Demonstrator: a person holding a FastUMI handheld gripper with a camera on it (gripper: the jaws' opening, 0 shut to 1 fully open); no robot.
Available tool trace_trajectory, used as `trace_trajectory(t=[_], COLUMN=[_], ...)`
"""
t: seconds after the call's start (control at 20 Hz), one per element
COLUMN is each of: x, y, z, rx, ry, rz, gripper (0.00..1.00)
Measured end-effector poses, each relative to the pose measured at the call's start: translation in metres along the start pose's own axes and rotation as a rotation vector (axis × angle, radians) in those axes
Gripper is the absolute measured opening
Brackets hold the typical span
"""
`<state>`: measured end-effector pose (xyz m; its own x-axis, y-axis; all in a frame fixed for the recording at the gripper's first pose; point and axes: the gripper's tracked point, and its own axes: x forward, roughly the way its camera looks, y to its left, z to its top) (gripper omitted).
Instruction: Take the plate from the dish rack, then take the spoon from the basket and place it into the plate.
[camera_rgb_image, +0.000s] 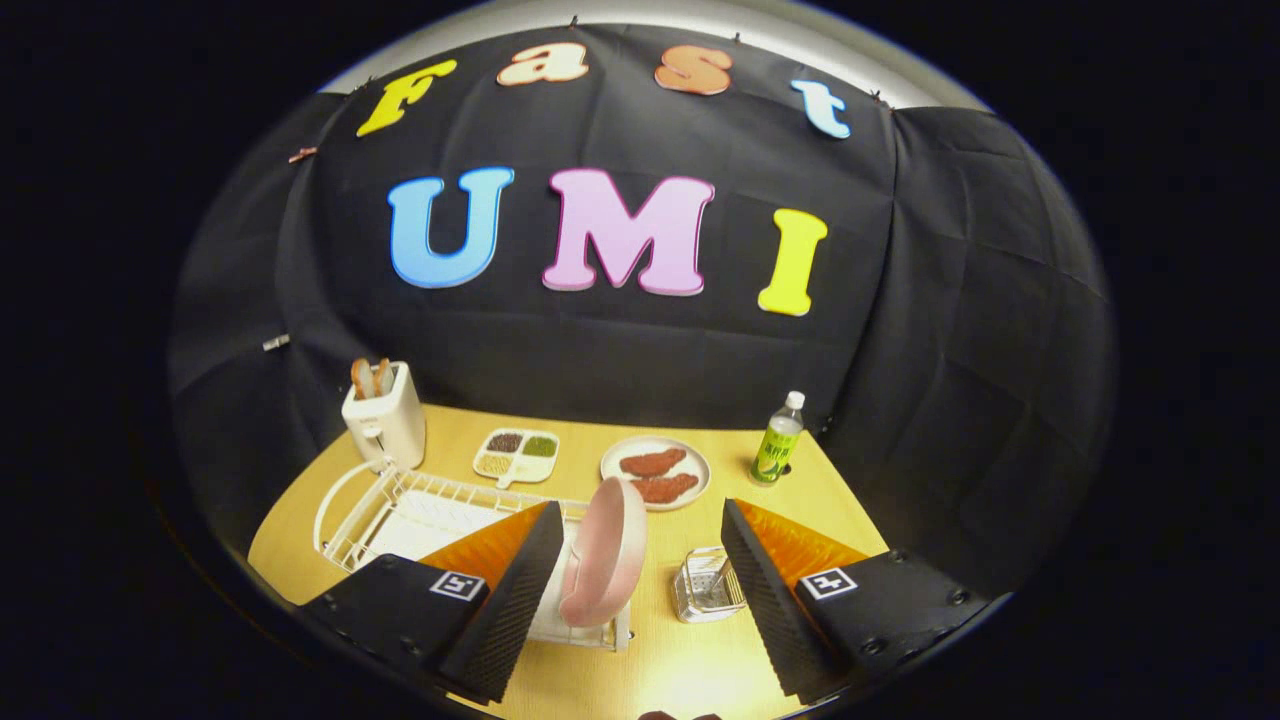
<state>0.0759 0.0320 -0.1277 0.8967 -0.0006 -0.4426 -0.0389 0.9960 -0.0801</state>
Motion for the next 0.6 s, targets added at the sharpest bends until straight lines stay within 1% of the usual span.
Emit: trace_trajectory(t=[0.25,0.3,0.45,0.55,0.6], x=[0.058,0.067,0.087,0.099,0.103], y=[0.000,-0.001,-0.001,-0.004,-0.004], z=[-0.034,-0.040,-0.061,-0.070,-0.074], rx=[-0.080,-0.074,0.007,0.015,0.023], ry=[0.155,0.182,0.280,0.320,0.338], rz=[-0.050,-0.056,-0.076,-0.087,-0.087], gripper=[0.97,0.97,0.95,0.89,0.79])
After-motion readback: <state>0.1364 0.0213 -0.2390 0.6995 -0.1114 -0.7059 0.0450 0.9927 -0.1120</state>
